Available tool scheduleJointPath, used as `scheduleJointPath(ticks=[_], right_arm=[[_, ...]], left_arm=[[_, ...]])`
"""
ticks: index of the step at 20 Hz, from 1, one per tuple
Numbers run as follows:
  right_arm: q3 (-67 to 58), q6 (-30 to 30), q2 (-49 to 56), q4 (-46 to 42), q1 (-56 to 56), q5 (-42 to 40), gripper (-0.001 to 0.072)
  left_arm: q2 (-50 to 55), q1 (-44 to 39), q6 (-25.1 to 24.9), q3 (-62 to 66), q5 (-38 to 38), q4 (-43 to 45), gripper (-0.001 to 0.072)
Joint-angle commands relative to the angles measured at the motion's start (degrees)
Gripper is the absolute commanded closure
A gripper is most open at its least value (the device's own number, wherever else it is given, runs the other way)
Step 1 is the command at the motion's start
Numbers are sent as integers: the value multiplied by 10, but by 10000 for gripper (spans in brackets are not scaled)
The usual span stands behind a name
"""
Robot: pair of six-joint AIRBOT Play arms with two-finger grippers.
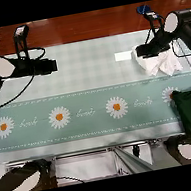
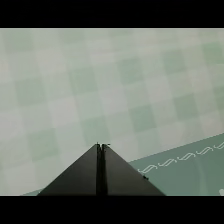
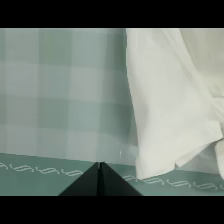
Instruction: Fold the shirts.
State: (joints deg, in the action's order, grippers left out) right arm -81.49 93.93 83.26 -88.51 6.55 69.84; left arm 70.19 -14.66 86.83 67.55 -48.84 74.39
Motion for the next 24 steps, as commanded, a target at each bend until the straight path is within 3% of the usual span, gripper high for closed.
scheduleJointPath(ticks=[1, 5, 12, 13, 14, 15, 16, 17, 21, 24], right_arm=[[0, 0, 0, 0, 1, 0, 689], [0, 0, 0, -3, 1, -15, 689], [0, -1, 0, -57, 1, -211, 688], [0, -1, 0, -73, 1, -234, 652], [0, 0, 2, -94, 0, -252, 464], [0, 12, 5, -125, 0, -266, 299], [0, 25, 10, -163, 0, -276, 294], [0, 46, 18, -203, -6, -286, 294], [0, 150, 78, -218, -90, -294, 296], [0, 156, 118, -148, -162, -287, 297]], left_arm=[[0, 0, 0, 0, 13, 0, 687], [1, 0, 0, 0, 62, 0, 687], [2, 0, 0, 0, 199, -11, 687], [2, 0, -1, 0, 212, -11, 687], [2, 0, -2, 0, 231, -10, 682], [4, 1, -2, 0, 252, -10, 587], [7, 2, -2, 0, 273, -9, 330], [13, 3, -2, 0, 290, -8, 199], [50, 24, -1, 0, 251, -9, 200], [83, 29, -1, 0, 209, -9, 200]])
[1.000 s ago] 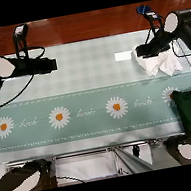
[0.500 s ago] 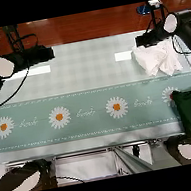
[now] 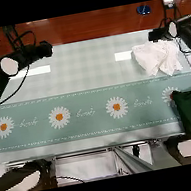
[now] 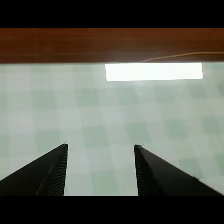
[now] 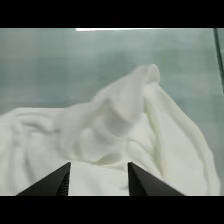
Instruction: Fold the shirts.
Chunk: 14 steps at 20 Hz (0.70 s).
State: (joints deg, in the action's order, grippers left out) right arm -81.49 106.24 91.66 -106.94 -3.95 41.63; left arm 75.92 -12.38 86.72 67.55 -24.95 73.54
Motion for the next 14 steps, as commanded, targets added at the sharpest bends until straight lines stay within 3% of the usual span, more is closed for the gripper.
scheduleJointPath(ticks=[1, 7, 8, 10, 11, 14], right_arm=[[0, 28, 46, 62, -76, -1, 297], [-1, -54, 99, 170, -117, 65, 310], [-1, -80, 104, 198, -115, 78, 373], [-1, -123, 106, 255, -112, 102, 629], [-5, -129, 102, 278, -112, 116, 689], [-52, -201, 64, 379, -109, 146, 689]], left_arm=[[37, 6, 0, 0, -39, 0, 200], [68, 2, 0, 0, -77, -16, 200], [68, 2, 0, 0, -94, -16, 200], [68, 11, -1, 5, -155, -14, 200], [67, 23, -1, 15, -200, -14, 200], [44, 85, -28, 43, -352, -11, 200]])
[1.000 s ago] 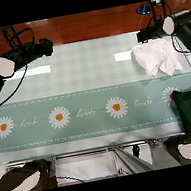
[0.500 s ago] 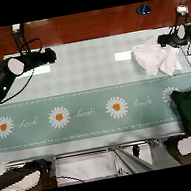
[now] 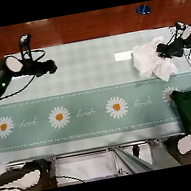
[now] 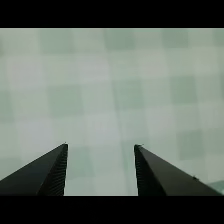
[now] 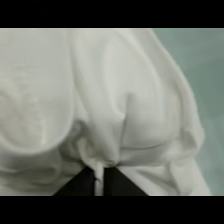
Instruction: Fold the shirts.
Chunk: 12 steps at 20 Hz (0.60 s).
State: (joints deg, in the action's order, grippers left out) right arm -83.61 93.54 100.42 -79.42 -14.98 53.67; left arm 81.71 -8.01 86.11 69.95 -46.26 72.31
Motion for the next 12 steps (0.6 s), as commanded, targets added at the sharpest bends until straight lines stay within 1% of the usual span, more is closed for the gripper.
scheduleJointPath(ticks=[1, 2, 4, 5, 6, 7, 8, 10, 12], right_arm=[[-54, -90, -47, 125, 5, 23, 690], [-85, -103, -75, 136, 14, 20, 690], [-152, -109, -129, 136, 36, 23, 690], [-180, -112, -160, 136, 51, 33, 690], [-194, -124, -192, 135, 67, 32, 690], [-205, -137, -222, 132, 84, 26, 690], [-218, -145, -250, 127, 100, 21, 690], [-249, -149, -289, 127, 124, 19, 690], [-283, -153, -316, 128, 150, 24, 690]], left_arm=[[-30, 61, -30, 18, -172, 1, 200], [-50, 80, -34, 17, -205, 1, 200], [-105, 102, -33, -13, -229, -20, 200], [-143, 103, -35, -44, -232, -54, 200], [-191, 96, -49, -89, -224, -99, 200], [-239, 82, -60, -134, -199, -132, 201], [-291, 63, -59, -184, -158, -145, 201], [-371, 31, -53, -265, -92, -145, 201], [-418, 14, -39, -316, -68, -145, 201]])
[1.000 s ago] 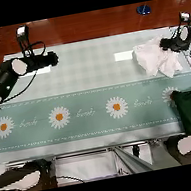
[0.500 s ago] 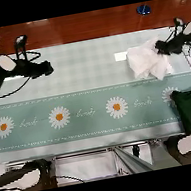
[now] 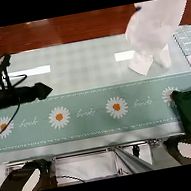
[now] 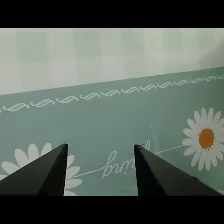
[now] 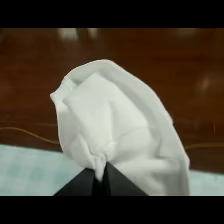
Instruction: Fold the shirts.
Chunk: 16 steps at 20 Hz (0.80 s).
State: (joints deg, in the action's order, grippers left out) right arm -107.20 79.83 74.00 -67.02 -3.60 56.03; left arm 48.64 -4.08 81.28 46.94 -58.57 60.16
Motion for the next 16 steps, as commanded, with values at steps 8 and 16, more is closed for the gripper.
scheduleJointPath(ticks=[8, 16], right_arm=[[-82, -35, -100, 9, 176, 115, 690], [327, 12, -83, 53, 394, -40, 690]], left_arm=[[-97, -29, 11, -113, 80, -33, 201], [-97, -29, 11, -113, 91, -32, 201]])
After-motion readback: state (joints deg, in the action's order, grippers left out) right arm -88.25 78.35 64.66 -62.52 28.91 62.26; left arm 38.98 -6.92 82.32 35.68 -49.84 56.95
